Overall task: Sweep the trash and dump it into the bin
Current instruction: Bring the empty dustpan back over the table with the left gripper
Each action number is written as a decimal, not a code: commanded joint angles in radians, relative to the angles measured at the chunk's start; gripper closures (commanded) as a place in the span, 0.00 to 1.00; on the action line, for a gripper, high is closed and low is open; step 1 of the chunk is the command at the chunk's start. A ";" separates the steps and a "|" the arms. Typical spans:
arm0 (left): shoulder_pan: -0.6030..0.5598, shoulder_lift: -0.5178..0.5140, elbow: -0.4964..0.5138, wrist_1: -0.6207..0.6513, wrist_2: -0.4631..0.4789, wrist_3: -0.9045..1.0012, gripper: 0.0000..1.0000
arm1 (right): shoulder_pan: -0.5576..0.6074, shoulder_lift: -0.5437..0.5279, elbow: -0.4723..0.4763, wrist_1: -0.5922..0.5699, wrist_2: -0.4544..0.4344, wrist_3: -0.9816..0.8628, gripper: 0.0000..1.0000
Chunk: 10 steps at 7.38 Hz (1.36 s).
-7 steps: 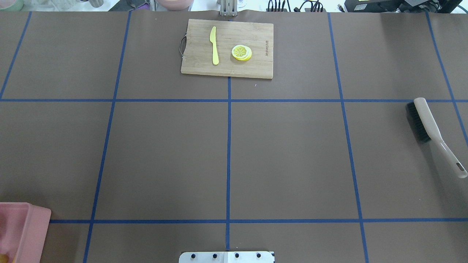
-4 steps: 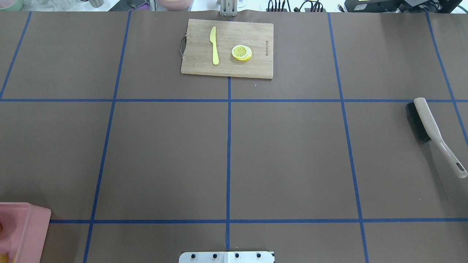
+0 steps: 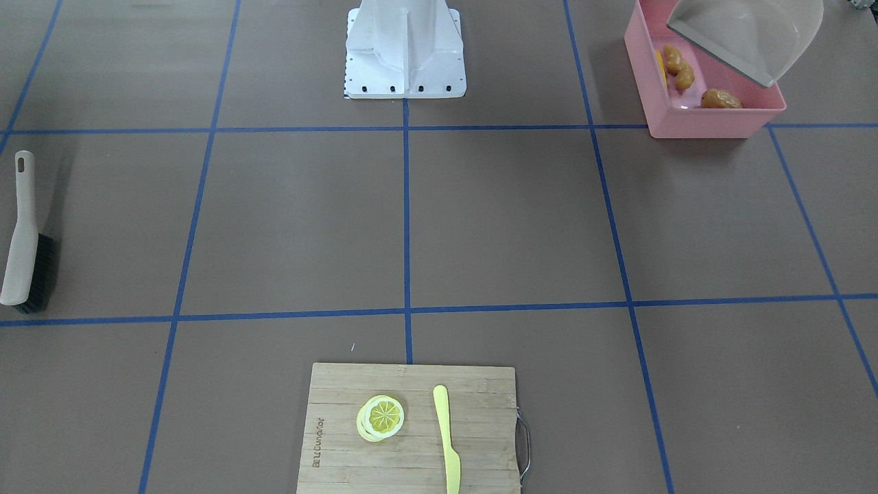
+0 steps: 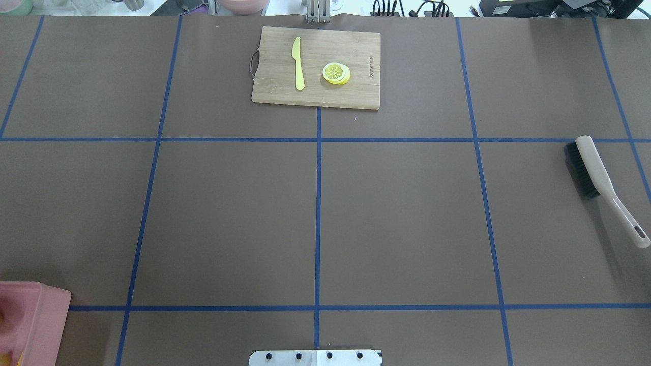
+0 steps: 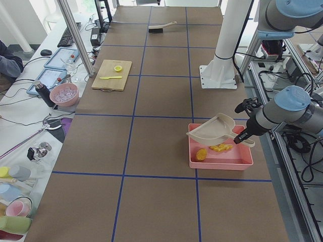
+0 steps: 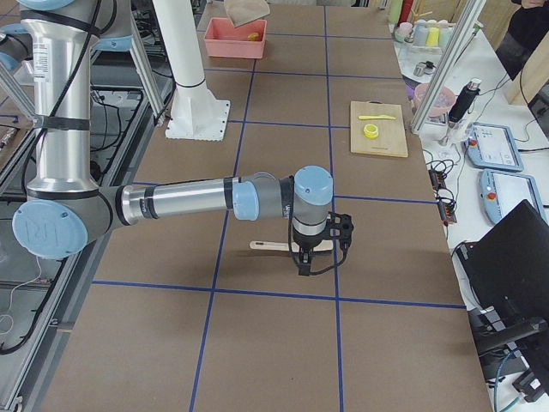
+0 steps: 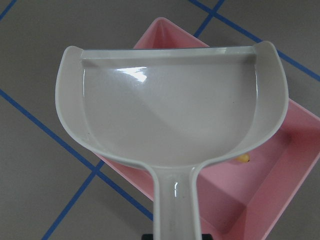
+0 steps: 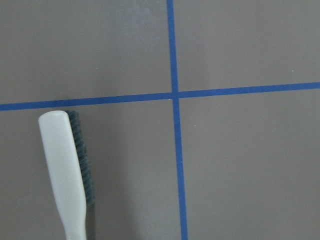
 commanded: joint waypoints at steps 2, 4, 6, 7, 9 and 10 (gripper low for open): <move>0.143 -0.157 0.016 -0.053 0.010 -0.215 1.00 | 0.002 0.008 -0.017 0.005 -0.056 -0.004 0.00; 0.262 -0.305 0.041 -0.050 0.013 -0.304 1.00 | 0.034 0.010 -0.017 0.005 0.016 -0.002 0.00; 0.355 -0.450 0.059 -0.049 0.057 -0.407 1.00 | 0.038 0.010 0.012 0.005 0.029 0.004 0.00; 0.414 -0.525 0.065 -0.044 0.092 -0.434 1.00 | 0.037 0.016 0.014 0.003 0.032 0.006 0.00; 0.508 -0.697 0.073 -0.017 0.123 -0.456 1.00 | 0.037 0.010 0.005 0.005 0.036 -0.004 0.00; 0.530 -0.810 0.113 0.018 0.125 -0.450 1.00 | 0.037 0.010 -0.001 0.003 0.035 -0.002 0.00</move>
